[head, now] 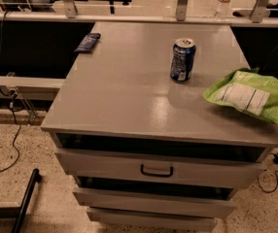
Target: Pick green rice chip bag
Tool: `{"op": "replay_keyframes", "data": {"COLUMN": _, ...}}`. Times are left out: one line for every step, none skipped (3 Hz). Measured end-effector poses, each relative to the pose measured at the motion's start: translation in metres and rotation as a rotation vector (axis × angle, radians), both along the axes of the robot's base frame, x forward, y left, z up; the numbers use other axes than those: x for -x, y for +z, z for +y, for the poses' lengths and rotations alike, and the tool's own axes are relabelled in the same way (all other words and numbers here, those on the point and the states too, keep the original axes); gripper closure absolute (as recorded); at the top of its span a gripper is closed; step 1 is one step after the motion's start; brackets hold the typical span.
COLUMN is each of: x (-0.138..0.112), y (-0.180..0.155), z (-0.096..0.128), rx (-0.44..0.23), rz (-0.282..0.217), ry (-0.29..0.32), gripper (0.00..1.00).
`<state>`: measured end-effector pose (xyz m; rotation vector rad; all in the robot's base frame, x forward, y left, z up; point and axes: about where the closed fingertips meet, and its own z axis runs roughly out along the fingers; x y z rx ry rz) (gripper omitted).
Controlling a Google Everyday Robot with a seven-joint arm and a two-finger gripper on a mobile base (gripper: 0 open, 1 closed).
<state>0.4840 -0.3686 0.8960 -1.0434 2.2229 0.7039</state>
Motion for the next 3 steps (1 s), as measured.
{"op": "replay_keyframes", "data": {"x": 0.0, "y": 0.008, "z": 0.0, "rx": -0.011, "rz": -0.026, "ry": 0.004, "gripper": 1.0}}
{"op": "replay_keyframes", "data": {"x": -0.004, "y": 0.023, "z": -0.005, "rx": 0.002, "rz": -0.058, "ry": 0.008, "gripper": 1.0}}
{"op": "replay_keyframes", "data": {"x": -0.011, "y": 0.058, "z": -0.023, "rx": 0.024, "rz": -0.134, "ry": -0.011, "gripper": 1.0}}
